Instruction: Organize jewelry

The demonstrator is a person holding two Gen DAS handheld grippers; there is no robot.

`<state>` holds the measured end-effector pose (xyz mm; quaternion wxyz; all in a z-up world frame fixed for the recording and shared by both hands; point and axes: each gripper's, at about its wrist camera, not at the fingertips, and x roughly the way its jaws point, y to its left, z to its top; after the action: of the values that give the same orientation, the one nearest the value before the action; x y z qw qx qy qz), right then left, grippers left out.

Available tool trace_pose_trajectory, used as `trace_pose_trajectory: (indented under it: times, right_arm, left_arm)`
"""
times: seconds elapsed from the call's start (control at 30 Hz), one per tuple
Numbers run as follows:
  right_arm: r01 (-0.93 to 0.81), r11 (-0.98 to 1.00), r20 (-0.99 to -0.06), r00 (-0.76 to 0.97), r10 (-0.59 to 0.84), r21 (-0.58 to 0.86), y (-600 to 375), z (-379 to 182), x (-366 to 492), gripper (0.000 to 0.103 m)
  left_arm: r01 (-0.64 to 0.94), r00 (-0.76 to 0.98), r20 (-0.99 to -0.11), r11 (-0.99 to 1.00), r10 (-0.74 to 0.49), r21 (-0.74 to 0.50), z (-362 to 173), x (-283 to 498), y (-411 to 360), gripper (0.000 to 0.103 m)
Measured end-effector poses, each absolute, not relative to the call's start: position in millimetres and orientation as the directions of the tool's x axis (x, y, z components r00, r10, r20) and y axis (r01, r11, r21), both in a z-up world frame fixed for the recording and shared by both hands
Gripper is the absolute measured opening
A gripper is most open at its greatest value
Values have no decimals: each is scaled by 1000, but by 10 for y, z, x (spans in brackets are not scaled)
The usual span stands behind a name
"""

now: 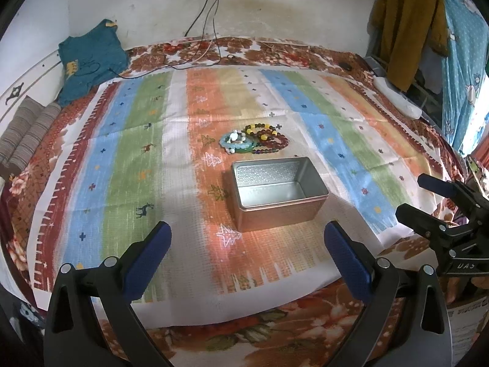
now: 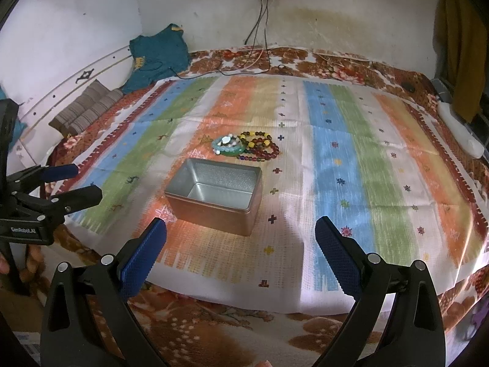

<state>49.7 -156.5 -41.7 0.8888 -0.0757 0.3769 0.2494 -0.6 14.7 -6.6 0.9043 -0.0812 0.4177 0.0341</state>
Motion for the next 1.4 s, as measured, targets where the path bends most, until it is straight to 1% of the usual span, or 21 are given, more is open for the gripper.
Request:
trace_pose_trajectory:
  times: [0.5, 0.7, 0.8, 1.07, 1.33, 1.4]
  right_arm:
    - [-481, 876, -719, 594, 360, 41, -1536, -462, 533, 99]
    - [-465, 883, -731, 582, 357, 60, -1540, -472, 602, 99]
    - [-463, 885, -732, 582, 354, 60, -1531, -470, 623, 99]
    - [-461, 886, -737, 579, 349, 57, -1528, -474, 660, 99]
    - [-461, 886, -740, 577, 346, 55, -1511, -486, 689, 99]
    - [-461, 886, -742, 575, 346, 56, -1500, -481, 726, 99]
  left_arm:
    - [-138, 629, -778, 985, 4, -106, -99, 30, 132, 97]
    - [-157, 625, -780, 978, -8, -135, -102, 44, 193, 97]
    - [-150, 621, -784, 977, -27, -152, -114, 55, 200, 97]
    - [-130, 619, -785, 983, -20, -127, -117, 100, 131, 97]
    - [-117, 627, -778, 982, -44, -150, -97, 184, 138, 97]
    - [-112, 623, -782, 985, -31, -129, -96, 227, 126, 97]
